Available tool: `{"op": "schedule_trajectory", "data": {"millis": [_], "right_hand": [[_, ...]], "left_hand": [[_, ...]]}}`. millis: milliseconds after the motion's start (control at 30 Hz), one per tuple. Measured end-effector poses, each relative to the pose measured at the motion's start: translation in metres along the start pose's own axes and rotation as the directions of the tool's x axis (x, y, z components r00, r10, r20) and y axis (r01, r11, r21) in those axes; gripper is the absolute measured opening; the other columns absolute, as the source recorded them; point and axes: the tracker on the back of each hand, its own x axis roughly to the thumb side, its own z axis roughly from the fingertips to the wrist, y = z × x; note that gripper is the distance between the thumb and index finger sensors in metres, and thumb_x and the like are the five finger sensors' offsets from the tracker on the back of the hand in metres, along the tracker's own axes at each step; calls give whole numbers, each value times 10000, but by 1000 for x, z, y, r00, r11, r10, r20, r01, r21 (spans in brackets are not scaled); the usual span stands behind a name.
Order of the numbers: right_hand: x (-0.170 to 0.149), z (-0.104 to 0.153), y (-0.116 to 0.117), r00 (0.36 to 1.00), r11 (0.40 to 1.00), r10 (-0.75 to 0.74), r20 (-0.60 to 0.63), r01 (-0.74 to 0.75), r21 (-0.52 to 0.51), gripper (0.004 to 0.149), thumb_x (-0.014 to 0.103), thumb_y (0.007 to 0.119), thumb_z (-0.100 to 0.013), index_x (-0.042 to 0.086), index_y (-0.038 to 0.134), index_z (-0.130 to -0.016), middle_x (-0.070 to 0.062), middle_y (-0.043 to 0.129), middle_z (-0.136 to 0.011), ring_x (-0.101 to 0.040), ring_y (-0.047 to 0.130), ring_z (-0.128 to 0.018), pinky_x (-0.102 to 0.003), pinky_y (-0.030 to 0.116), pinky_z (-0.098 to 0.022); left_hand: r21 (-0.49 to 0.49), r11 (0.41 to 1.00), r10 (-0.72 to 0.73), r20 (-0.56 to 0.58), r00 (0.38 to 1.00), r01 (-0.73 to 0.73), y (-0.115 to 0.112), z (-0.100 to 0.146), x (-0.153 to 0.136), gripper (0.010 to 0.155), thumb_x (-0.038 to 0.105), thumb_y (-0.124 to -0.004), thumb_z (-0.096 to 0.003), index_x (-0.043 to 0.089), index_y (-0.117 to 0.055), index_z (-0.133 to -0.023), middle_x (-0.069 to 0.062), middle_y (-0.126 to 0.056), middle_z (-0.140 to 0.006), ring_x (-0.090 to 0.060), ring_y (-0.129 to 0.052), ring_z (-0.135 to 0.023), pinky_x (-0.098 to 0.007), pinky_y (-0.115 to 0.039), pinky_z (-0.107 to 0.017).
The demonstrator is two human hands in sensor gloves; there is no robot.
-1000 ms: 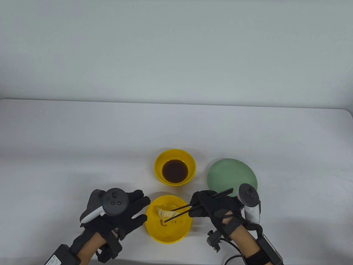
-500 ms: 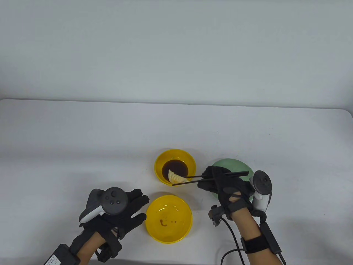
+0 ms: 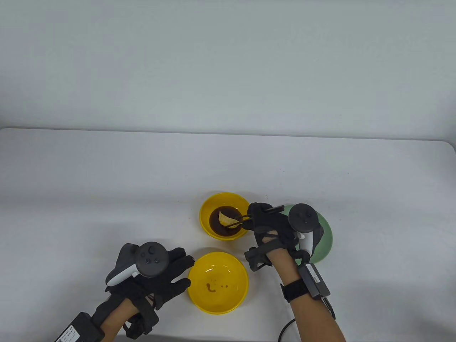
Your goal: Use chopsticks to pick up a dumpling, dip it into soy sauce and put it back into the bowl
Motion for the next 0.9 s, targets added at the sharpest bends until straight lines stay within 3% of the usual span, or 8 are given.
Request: {"op": "schedule_trajectory", "data": {"millis": [233,400,700,900], "right_hand": [[43,26,-12,967,997,78,244,-69,-47,419,352,811,-505,34,873,-770,-315,877,-774,-294,1125,-512,-495,938,-422],[49,35,-3,937,986,167,306,-156,-60,418,342,816,-502,22,878,-764,-325,882,-763,-305,1126,-501,-504,935,-413],[46,36,1,928,978,207,309,-192,-81,416,336,819,-500,16,881,-759,-329,882,-761,-315,1125,-495,-513,931,-410],[25,30,-12,989,996,-49,140,58,-61,416,339,818,-500,18,884,-755,-329,888,-753,-307,1128,-489,-508,937,-402]], "left_hand": [[29,1000,9,0,1000,-9,4,4,0,715,599,-713,-476,383,-516,-1128,35,-416,-1224,-365,-503,-1142,-625,-383,-825],[23,1000,2,-3,1000,-2,2,2,0,717,601,-712,-475,382,-514,-1129,30,-422,-1223,-367,-508,-1141,-625,-389,-823],[31,1000,4,0,1000,-4,4,4,0,717,600,-713,-475,380,-517,-1129,31,-426,-1222,-368,-509,-1140,-626,-387,-823],[35,999,11,2,1000,-11,5,4,-2,718,600,-712,-475,380,-515,-1129,35,-425,-1223,-368,-508,-1141,-627,-386,-823]]}}
